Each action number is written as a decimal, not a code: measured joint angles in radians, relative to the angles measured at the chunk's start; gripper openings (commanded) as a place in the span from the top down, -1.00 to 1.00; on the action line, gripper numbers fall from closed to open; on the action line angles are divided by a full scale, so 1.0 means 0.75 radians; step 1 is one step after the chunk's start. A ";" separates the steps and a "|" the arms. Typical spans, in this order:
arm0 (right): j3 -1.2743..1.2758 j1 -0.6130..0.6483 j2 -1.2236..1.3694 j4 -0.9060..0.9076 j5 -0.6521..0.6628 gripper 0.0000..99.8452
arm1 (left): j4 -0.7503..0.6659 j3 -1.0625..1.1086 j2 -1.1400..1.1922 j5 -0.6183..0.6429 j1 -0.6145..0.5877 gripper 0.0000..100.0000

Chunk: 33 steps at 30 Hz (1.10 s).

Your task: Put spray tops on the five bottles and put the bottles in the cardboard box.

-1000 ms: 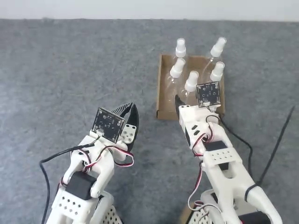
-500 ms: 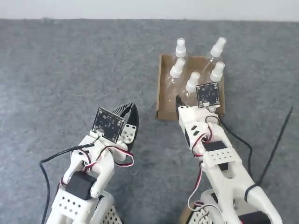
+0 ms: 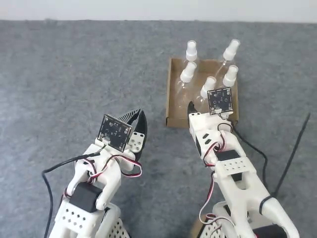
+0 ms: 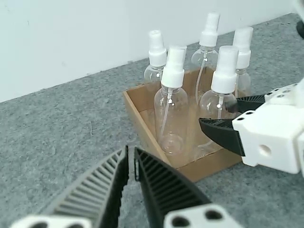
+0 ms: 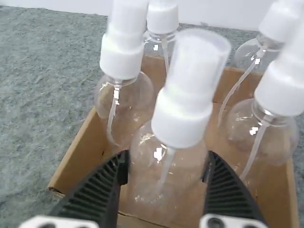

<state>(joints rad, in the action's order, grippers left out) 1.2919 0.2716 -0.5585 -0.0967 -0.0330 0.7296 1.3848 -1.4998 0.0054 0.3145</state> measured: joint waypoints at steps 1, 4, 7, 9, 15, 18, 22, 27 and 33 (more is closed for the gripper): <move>0.000 0.000 0.000 0.000 0.000 0.57 | 0.000 0.000 0.000 0.000 0.000 0.98; 0.000 0.000 0.000 0.000 0.000 0.45 | 0.000 0.000 0.000 0.000 0.000 0.98; 0.000 0.008 0.000 0.000 0.000 0.40 | 0.000 0.000 0.000 0.000 0.000 0.98; 0.000 0.033 0.000 0.000 0.000 0.40 | 0.000 0.000 0.000 0.000 0.000 0.98; 0.000 0.055 0.000 0.000 0.057 0.40 | 0.000 0.000 0.000 0.000 0.000 0.98; 0.000 0.055 0.000 0.000 0.080 0.40 | 0.000 0.000 0.000 0.000 0.000 0.98; 0.000 0.055 0.000 0.000 0.084 0.40 | 0.000 0.000 0.000 0.000 0.000 0.98; -0.045 0.035 0.000 0.076 0.084 0.40 | 0.000 0.000 0.000 0.000 0.000 0.98; -0.100 0.002 -0.160 0.254 0.084 0.40 | 0.000 0.000 0.000 0.000 0.000 0.98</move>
<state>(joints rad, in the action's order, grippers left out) 1.2167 0.2731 -0.6782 0.0936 0.0299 0.7296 1.3848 -1.4998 0.0054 0.3145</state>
